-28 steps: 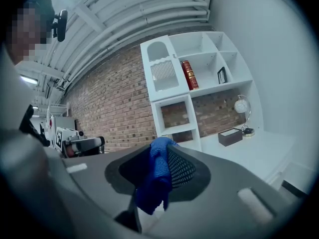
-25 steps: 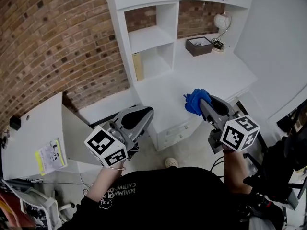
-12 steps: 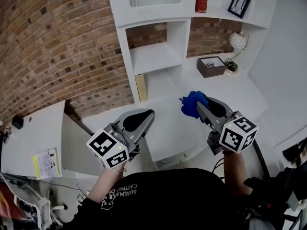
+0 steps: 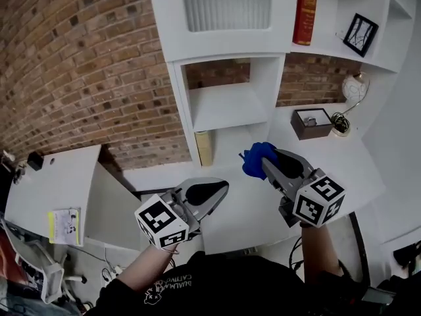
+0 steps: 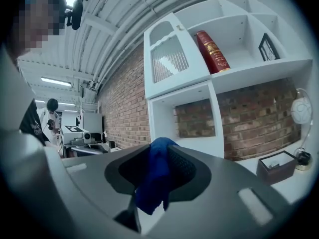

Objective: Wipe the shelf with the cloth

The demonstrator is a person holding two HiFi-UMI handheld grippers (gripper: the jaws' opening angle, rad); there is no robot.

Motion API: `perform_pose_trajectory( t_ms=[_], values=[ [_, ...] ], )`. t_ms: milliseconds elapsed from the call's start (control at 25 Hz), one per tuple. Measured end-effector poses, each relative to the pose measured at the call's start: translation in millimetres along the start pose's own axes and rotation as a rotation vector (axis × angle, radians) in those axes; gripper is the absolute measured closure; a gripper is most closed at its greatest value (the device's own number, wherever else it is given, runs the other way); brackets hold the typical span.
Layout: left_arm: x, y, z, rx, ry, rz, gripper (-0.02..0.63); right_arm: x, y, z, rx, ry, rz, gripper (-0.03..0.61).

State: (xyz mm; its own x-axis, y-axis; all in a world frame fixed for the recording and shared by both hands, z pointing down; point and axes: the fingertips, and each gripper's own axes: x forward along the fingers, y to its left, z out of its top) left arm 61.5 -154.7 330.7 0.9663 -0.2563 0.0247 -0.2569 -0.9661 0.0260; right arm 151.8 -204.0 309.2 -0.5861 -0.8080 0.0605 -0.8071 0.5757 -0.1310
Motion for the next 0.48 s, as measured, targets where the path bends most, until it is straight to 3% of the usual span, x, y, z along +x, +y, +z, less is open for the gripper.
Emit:
perform_pose_trajectory(
  t_ms=[240, 480],
  values=[
    [11.3, 38.5, 0.6, -0.016, 0.010, 0.021, 0.611, 59.7, -26.4, 13.8, -0.033, -0.050, 0.006, 0.466],
    [29.6, 68.9, 9.2, -0.015, 0.011, -0.008, 0.611, 132.1, -44.0, 42.6, -0.197, -0.050, -0.041, 0.466]
  ],
)
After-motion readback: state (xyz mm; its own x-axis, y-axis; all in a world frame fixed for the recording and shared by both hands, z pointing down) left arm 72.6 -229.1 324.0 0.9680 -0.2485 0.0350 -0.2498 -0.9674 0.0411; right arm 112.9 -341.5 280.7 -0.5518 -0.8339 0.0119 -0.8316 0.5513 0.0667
